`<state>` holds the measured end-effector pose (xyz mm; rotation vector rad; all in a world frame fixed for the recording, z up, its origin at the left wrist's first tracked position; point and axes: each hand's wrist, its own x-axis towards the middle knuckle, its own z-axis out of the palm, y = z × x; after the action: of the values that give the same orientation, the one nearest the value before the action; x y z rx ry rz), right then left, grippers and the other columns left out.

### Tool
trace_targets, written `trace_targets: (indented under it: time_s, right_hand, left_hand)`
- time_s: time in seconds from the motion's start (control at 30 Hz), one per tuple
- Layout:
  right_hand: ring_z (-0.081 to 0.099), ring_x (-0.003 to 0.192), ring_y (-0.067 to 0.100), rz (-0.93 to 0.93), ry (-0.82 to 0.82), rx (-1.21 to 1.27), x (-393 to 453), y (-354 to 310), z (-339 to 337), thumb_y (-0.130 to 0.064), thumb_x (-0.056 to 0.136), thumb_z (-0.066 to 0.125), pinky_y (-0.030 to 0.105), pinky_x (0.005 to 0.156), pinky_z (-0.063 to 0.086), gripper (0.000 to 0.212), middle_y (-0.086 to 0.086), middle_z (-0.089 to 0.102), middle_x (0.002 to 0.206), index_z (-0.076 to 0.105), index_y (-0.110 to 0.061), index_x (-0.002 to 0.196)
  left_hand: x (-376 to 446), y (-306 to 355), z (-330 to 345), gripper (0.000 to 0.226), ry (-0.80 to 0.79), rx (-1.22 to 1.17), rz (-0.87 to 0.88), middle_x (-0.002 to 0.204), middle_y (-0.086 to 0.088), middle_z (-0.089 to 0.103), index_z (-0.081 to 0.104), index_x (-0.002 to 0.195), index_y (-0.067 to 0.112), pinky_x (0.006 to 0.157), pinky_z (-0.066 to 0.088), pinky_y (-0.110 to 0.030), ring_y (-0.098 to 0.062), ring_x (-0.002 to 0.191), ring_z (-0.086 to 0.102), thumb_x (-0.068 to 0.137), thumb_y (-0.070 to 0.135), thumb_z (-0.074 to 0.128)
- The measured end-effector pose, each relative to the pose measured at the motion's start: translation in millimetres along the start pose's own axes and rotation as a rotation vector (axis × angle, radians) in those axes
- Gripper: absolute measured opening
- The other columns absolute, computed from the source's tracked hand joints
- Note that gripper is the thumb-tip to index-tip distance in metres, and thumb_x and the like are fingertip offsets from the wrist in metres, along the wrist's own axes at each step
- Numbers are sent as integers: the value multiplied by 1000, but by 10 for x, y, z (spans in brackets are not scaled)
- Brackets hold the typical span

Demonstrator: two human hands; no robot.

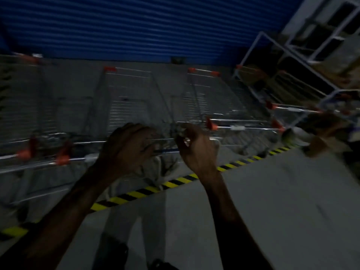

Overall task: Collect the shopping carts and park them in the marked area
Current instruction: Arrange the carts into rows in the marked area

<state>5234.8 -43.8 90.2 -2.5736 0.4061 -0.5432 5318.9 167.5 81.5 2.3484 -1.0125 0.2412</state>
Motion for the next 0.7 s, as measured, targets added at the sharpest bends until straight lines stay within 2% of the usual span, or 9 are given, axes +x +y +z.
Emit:
trace_targets:
  time_s: [0.1,0.17,0.37,0.47,0.53,0.63,0.7]
  right_hand:
    - [70,102,23,-102,-44,75,102,-54,150,-50,92,56,45,87,58,45,-1,72,110,67,-25,127]
    - [71,100,26,-161,-89,88,154,-89,211,-46,90,59,46,87,58,44,1,73,109,68,-23,127]
    - [71,103,23,-277,-147,159,87,-161,251,-46,90,59,42,87,58,42,-1,73,108,68,-26,126]
    - [71,109,23,-307,-181,156,35,-114,194,-43,97,65,36,89,54,38,-1,74,116,68,-26,130]
    - [71,111,25,-317,-196,128,-1,-64,166,-43,96,64,33,88,50,40,1,75,119,68,-24,131]
    - [70,114,30,-318,-246,40,-5,13,148,-51,92,54,37,93,49,52,6,73,126,68,-22,133]
    - [63,126,33,-278,-345,-110,54,109,211,-59,98,52,42,102,44,55,7,67,136,64,-25,139]
  left_hand:
    - [-104,-22,-44,34,7,78,-89,110,-4,72,73,115,19,89,56,-48,-36,103,67,93,43,62]
    - [-193,-30,-109,37,18,114,-148,106,-9,72,73,111,14,85,58,-49,-38,99,68,93,44,58]
    - [-519,106,-258,43,17,187,-325,103,-8,72,73,107,17,80,55,-42,-34,98,67,89,49,51]
    - [-658,117,-233,34,46,241,-410,109,-6,74,74,112,19,85,56,-44,-33,103,67,92,45,62]
    - [-738,90,-191,29,57,264,-409,108,-4,74,73,109,20,87,55,-47,-32,103,67,91,41,61]
    - [-756,73,-137,38,-13,270,-435,116,-5,75,74,118,23,95,55,-48,-32,110,68,93,48,59]
    - [-734,-37,-110,47,-62,296,-435,122,-5,74,72,125,26,100,52,-48,-32,116,67,92,55,55]
